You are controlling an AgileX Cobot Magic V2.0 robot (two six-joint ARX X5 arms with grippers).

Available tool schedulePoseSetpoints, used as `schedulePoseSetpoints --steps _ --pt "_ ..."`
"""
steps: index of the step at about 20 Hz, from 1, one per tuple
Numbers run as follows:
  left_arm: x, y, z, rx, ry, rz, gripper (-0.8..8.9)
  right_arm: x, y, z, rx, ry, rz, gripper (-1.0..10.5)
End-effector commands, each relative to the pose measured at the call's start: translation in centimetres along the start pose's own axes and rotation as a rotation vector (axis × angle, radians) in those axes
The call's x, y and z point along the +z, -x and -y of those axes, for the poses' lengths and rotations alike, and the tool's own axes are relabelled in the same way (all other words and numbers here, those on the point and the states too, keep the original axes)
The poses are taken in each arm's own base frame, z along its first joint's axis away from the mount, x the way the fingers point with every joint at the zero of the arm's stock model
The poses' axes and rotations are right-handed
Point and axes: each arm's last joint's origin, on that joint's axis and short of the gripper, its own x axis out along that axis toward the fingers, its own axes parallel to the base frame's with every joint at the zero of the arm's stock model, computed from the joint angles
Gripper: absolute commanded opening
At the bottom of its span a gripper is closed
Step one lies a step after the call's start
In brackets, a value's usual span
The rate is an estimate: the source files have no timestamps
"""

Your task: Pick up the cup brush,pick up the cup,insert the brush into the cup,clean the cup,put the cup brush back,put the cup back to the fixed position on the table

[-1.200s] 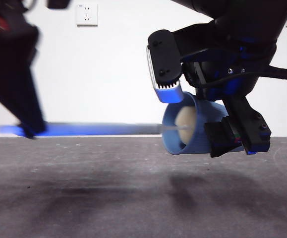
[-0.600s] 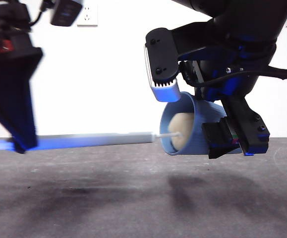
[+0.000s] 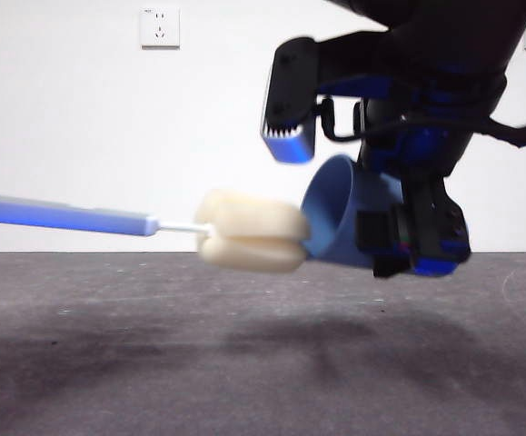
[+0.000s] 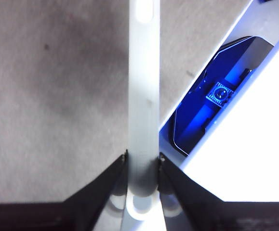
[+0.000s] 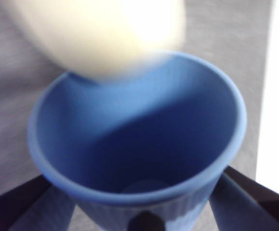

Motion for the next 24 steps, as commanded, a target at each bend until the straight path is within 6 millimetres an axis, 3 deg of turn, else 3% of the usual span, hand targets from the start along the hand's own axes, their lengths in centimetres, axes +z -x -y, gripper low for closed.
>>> schedulePoseSetpoints --steps 1,6,12,17,24 --pt "-0.3 0.4 -0.1 0.032 0.069 0.022 -0.06 -0.4 0.7 1.5 -0.053 -0.189 0.023 -0.2" --pt "0.3 0.9 -0.4 0.085 0.249 0.152 -0.06 -3.1 3.1 5.1 -0.154 -0.565 0.078 -0.2" --pt "3.3 0.0 -1.9 0.191 0.597 0.353 -0.06 -6.2 8.1 8.0 -0.149 -1.012 0.343 -0.2" --pt "7.4 -3.9 -2.7 0.152 0.778 0.407 -0.06 -7.6 10.7 8.7 -0.114 -1.131 0.495 -0.2" --pt "10.7 -9.9 -2.7 0.124 0.844 0.392 -0.06 -8.1 11.3 8.5 -0.058 -1.15 0.531 -0.2"
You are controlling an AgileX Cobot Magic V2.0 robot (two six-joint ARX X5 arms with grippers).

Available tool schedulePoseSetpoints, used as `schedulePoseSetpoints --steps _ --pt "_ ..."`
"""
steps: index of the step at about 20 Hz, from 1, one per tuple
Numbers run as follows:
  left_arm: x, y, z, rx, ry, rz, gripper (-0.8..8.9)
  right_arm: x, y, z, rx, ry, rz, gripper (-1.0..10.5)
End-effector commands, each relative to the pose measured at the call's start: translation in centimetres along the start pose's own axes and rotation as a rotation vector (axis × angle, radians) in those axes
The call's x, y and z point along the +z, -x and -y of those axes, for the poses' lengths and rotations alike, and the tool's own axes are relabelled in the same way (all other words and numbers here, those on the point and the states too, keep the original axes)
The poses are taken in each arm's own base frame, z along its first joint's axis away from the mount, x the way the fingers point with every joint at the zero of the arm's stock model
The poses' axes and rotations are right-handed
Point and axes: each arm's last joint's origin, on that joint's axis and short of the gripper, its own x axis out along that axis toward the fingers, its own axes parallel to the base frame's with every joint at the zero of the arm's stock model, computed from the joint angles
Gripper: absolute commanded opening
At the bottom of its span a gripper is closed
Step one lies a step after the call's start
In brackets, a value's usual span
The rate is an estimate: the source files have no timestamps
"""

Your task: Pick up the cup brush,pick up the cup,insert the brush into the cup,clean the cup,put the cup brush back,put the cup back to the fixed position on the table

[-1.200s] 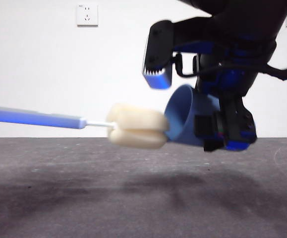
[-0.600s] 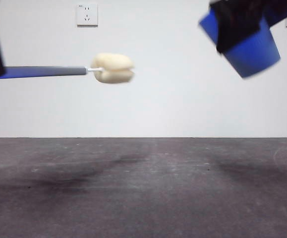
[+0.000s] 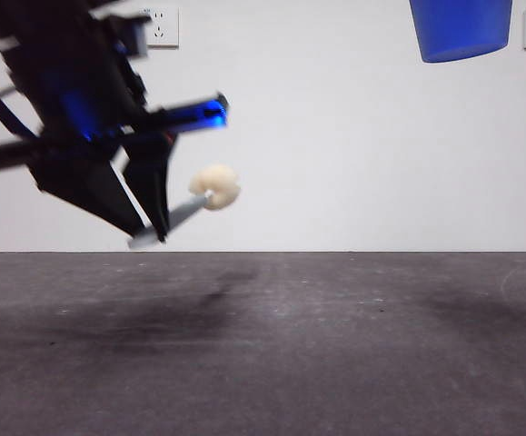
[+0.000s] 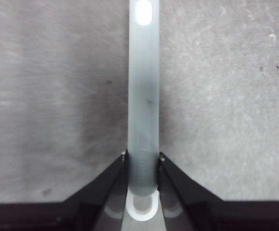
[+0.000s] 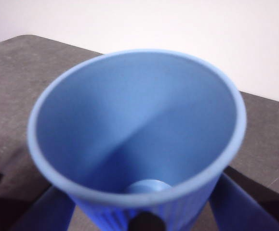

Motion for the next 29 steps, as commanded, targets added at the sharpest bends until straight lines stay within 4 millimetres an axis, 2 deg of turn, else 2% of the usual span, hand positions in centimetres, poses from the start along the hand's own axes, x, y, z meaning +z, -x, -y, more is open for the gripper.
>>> schedulePoseSetpoints --steps 1,7,15,17,20,25,29 --pt "-0.4 -1.8 0.3 0.012 0.016 -0.017 -0.06 0.2 0.1 0.0 0.027 -0.028 0.014 -0.2" --pt "-1.8 -5.7 0.4 0.061 0.007 -0.081 -0.06 0.0 0.1 -0.1 0.029 -0.032 -0.008 -0.2" --pt "-3.0 -7.8 0.1 0.093 0.041 -0.157 -0.04 -0.2 0.1 -0.1 0.03 -0.051 -0.025 -0.2" --pt "-3.1 -7.9 0.1 0.092 0.042 -0.157 0.3 -0.2 0.1 -0.1 0.029 -0.056 -0.026 -0.2" --pt "-3.2 -7.9 0.1 0.065 0.044 -0.188 3.83 -0.2 0.1 -0.1 0.029 -0.069 -0.026 -0.2" --pt "-3.3 -7.3 -0.1 0.073 -0.022 -0.229 3.96 -0.4 -0.4 -0.4 0.058 -0.102 -0.046 -0.2" --pt "-2.0 -4.9 -0.1 0.035 -0.062 -0.173 3.96 -0.5 -2.2 -0.6 0.043 -0.131 -0.05 -0.2"
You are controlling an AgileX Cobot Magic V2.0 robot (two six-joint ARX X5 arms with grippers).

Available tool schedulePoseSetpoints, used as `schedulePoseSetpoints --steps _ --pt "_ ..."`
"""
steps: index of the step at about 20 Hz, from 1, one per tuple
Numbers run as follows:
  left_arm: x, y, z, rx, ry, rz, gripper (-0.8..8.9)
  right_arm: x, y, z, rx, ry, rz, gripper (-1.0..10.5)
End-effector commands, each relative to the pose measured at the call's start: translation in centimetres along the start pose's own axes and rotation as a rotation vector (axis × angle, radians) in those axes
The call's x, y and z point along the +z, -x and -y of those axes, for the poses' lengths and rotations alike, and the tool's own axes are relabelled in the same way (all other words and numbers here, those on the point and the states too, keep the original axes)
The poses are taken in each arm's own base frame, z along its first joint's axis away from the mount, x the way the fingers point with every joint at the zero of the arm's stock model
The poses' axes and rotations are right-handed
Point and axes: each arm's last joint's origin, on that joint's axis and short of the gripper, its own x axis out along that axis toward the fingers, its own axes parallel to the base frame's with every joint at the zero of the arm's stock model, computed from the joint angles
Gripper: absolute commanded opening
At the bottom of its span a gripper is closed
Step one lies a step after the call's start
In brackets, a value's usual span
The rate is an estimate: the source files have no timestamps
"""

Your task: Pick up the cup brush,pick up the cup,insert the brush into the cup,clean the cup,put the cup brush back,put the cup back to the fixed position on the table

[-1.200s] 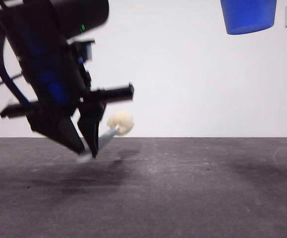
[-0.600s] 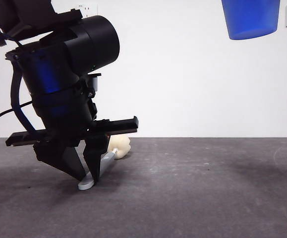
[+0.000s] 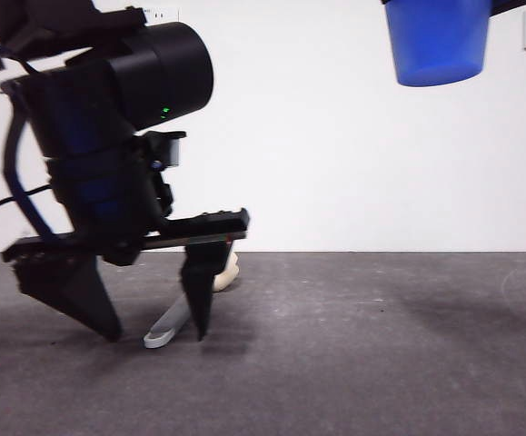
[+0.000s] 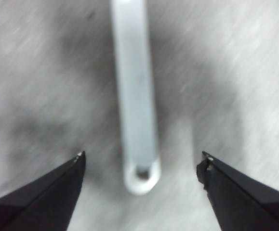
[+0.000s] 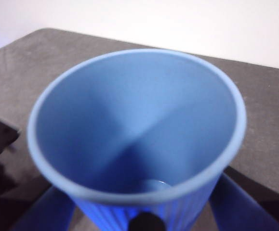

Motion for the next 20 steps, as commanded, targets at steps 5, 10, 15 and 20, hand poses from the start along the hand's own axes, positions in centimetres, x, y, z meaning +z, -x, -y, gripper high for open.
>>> schedulePoseSetpoints --steps 5,10,15,20 --pt "0.8 7.3 -0.9 -0.101 -0.065 0.141 3.95 -1.7 -5.0 0.1 0.008 -0.04 -0.041 -0.2" --pt "-0.1 14.6 -3.2 -0.187 -0.091 0.281 3.95 -4.7 -10.1 0.7 0.012 -0.04 -0.075 -0.2" --pt "-1.9 19.0 -5.7 -0.23 -0.08 0.355 3.95 -7.4 -14.7 1.8 -0.001 -0.03 -0.088 -0.2" --pt "-3.0 20.4 -6.9 -0.217 -0.092 0.372 3.95 -10.2 -17.8 3.3 -0.006 -0.022 -0.104 -0.2"
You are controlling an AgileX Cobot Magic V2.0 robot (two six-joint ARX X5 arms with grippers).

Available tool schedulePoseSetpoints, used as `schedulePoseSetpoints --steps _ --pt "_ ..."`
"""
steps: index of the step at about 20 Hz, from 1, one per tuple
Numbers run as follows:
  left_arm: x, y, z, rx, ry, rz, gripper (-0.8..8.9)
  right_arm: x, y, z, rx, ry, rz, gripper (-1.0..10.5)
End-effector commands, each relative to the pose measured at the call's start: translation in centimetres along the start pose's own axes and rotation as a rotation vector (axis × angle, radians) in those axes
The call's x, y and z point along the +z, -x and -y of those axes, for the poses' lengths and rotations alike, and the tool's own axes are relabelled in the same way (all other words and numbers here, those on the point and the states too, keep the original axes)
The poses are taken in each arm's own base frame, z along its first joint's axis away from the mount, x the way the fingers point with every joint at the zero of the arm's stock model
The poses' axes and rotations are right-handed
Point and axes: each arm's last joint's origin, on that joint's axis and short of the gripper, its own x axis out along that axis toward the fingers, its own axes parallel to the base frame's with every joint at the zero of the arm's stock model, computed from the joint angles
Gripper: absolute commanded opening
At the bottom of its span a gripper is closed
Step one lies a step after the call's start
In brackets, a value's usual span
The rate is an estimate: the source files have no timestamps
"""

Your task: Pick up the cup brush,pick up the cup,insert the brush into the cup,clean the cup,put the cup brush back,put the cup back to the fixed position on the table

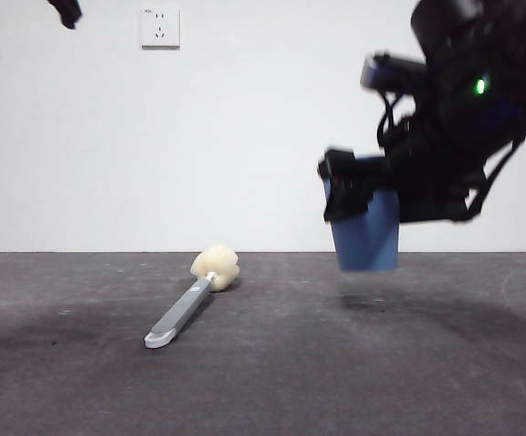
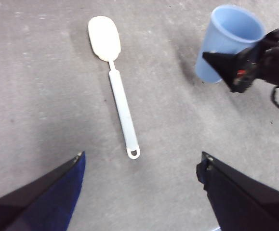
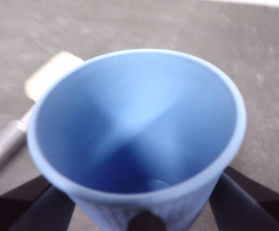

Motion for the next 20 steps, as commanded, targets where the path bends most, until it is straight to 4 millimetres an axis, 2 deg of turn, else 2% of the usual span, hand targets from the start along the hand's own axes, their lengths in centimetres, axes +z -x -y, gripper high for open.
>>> schedulePoseSetpoints --steps 1,5,12,14,17,20 --pt "-0.2 0.1 -0.2 0.021 -0.022 0.006 3.95 -1.1 -1.1 0.6 0.015 0.006 0.006 -0.2" --pt "-0.2 0.1 -0.2 0.022 -0.023 0.007 3.95 -2.5 -2.2 0.9 0.024 0.024 -0.008 -0.2" --pt "-0.2 0.2 -0.2 0.042 -0.043 0.015 3.95 -4.0 -2.8 1.0 0.02 0.029 -0.075 0.1" --pt "-0.2 0.2 -0.2 0.045 -0.046 0.013 3.95 -4.2 -2.8 1.0 0.018 0.031 -0.094 1.2" --pt "-0.2 0.2 -0.3 0.048 -0.047 0.006 3.95 -4.4 -2.8 1.0 0.018 0.03 -0.119 3.7" --pt "-0.2 0.2 -0.3 0.048 -0.047 0.006 3.95 -4.4 -2.7 1.0 0.017 0.029 -0.126 5.2"
